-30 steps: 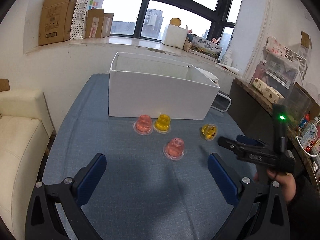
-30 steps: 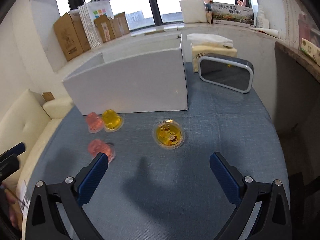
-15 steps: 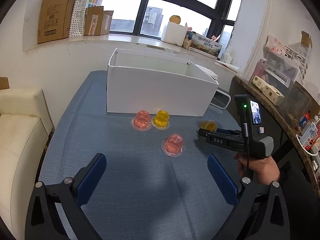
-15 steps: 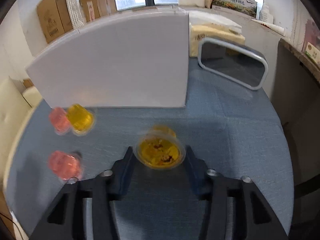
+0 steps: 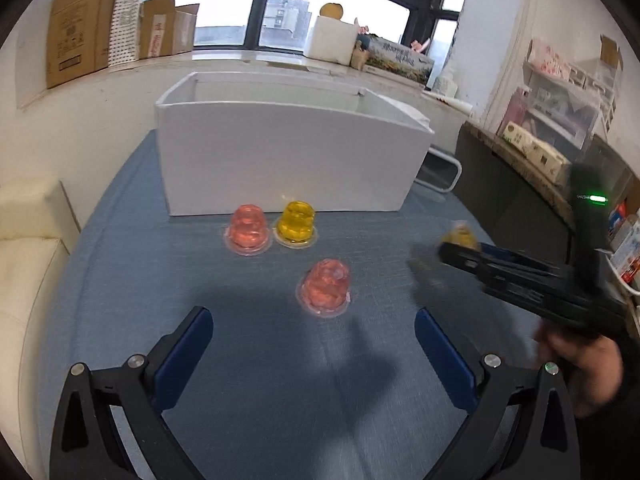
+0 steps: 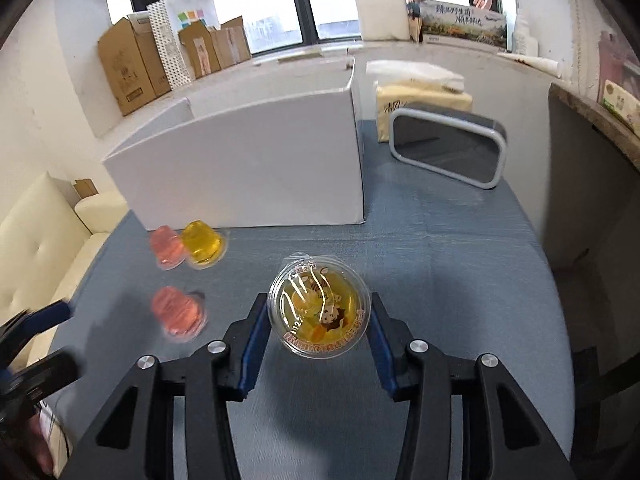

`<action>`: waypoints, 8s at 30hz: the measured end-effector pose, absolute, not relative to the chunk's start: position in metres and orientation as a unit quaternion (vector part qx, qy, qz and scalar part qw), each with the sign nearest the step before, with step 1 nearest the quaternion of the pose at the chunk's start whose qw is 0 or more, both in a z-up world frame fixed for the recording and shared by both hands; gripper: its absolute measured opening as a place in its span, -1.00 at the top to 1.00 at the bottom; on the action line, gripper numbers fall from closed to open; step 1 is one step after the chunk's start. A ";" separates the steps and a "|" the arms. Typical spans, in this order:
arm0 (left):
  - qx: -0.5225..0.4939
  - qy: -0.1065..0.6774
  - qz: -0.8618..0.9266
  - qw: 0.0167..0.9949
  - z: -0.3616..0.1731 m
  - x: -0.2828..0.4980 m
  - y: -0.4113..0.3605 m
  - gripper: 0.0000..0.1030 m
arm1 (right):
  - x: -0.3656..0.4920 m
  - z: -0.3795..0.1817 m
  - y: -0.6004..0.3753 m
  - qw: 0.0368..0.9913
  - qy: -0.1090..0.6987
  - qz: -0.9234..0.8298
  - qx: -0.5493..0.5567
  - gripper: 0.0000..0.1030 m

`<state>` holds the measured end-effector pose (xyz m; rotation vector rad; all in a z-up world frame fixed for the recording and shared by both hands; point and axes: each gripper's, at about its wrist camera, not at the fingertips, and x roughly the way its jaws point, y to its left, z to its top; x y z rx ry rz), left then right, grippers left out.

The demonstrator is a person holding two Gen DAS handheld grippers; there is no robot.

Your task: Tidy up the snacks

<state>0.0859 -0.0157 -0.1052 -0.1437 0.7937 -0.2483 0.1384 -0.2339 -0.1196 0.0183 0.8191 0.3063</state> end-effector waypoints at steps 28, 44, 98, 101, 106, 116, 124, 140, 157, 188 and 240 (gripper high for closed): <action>-0.055 0.373 -0.140 0.915 -0.105 0.113 -0.028 0.31 | 0.099 -0.108 -0.251 0.912 0.375 0.160 0.037 0.02; -0.043 0.243 -0.127 0.961 0.031 0.155 0.011 0.31 | 0.165 -0.004 -0.195 0.935 0.277 0.220 0.022 0.02; -0.069 0.341 -0.057 0.936 -0.069 0.058 0.034 -1.00 | 0.132 -0.092 -0.179 0.914 0.349 0.205 0.004 -1.00; -0.073 0.341 -0.050 0.936 -0.072 0.047 0.038 -1.00 | 0.140 -0.102 -0.159 0.910 0.356 0.209 -0.019 -1.00; -0.082 0.344 -0.038 0.935 -0.075 0.037 0.047 -1.00 | 0.169 -0.118 -0.132 0.903 0.374 0.207 -0.034 -1.00; -0.091 0.356 -0.029 0.929 -0.084 0.041 0.056 -1.00 | 0.215 -0.140 -0.100 0.884 0.420 0.199 -0.052 -0.38; -0.090 0.364 -0.032 0.926 -0.090 0.046 0.055 -1.00 | 0.214 -0.152 -0.093 0.875 0.426 0.215 -0.078 0.25; -0.058 0.383 -0.030 0.921 -0.109 0.112 0.045 -1.00 | 0.174 -0.112 -0.141 0.899 0.376 0.212 -0.065 0.26; -0.045 0.433 -0.059 0.899 -0.142 0.203 0.012 -0.18 | 0.138 -0.103 -0.218 0.909 0.373 0.184 -0.002 0.26; -0.064 0.280 -0.130 0.949 0.007 0.154 0.032 0.25 | 0.157 -0.034 -0.185 0.926 0.301 0.228 -0.005 0.26; -0.057 0.300 -0.036 0.952 -0.007 0.098 0.028 -1.00 | 0.114 -0.003 -0.213 0.953 0.252 0.168 -0.023 -1.00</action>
